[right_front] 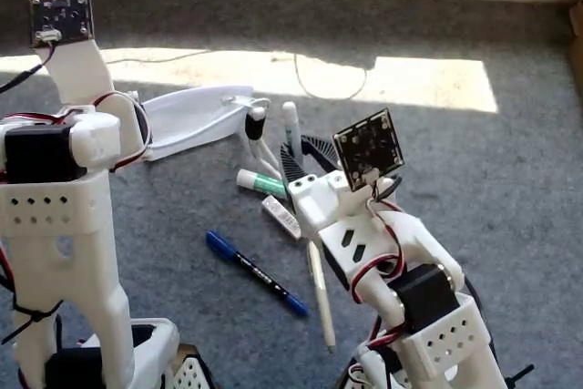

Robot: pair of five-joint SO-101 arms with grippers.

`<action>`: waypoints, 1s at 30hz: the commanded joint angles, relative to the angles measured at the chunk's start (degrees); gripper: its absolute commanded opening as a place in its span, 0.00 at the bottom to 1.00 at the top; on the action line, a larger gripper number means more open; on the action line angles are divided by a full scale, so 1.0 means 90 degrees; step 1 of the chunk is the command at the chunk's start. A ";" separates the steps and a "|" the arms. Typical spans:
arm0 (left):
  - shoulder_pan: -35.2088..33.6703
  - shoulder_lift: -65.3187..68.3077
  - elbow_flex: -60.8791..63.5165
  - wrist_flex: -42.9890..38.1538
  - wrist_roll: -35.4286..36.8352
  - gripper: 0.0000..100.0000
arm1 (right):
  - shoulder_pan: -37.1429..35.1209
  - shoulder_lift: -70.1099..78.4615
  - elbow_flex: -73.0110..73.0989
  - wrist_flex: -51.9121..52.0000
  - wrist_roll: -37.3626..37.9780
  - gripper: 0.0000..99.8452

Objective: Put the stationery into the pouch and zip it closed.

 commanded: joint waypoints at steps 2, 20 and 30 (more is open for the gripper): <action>-0.0015 -0.0054 -0.0034 -0.0088 0.0049 0.01 | -0.0190 -0.0151 -0.0327 -0.0806 -0.0010 0.01; 0.0210 -0.0054 -0.0005 -0.0088 0.0049 0.01 | -0.1216 -0.0112 -0.0327 -0.3629 0.0957 0.02; 0.0190 -0.0054 0.0015 -0.0088 0.0049 0.01 | -0.1802 0.0034 -0.0327 -0.4850 0.1758 0.02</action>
